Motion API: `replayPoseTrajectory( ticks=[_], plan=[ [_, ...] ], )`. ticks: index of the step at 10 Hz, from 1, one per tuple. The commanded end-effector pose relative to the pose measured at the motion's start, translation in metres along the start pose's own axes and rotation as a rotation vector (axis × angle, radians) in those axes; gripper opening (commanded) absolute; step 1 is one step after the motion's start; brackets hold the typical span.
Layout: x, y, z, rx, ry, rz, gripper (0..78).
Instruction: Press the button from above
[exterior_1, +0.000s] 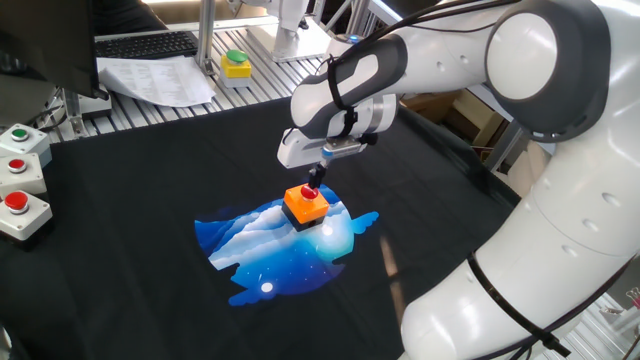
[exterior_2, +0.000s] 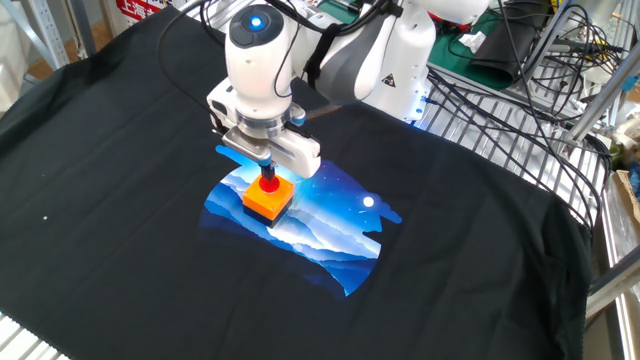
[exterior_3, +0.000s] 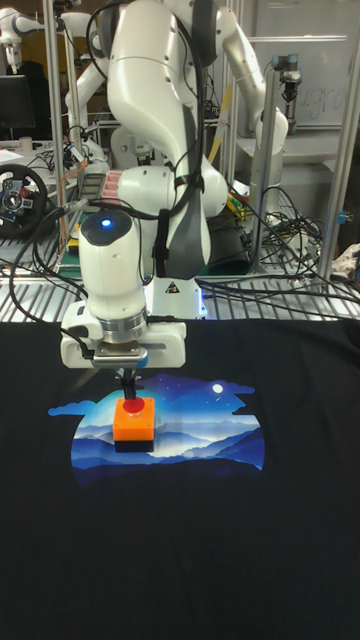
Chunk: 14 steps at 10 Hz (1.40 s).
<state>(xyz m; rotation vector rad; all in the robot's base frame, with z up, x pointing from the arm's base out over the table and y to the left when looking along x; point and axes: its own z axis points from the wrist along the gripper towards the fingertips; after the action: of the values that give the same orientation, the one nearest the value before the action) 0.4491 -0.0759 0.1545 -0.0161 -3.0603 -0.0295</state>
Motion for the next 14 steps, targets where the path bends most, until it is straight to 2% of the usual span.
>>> replayPoseTrajectory(
  ticks=[1,5,14],
  plan=[
    [-0.0059,0.0037,0.0036,0.011,0.006,-0.015,0.0],
    [-0.01,0.0076,-0.001,0.023,0.005,-0.017,0.0],
    [-0.0109,0.0082,0.0023,0.03,0.005,-0.021,0.0]
  ],
)
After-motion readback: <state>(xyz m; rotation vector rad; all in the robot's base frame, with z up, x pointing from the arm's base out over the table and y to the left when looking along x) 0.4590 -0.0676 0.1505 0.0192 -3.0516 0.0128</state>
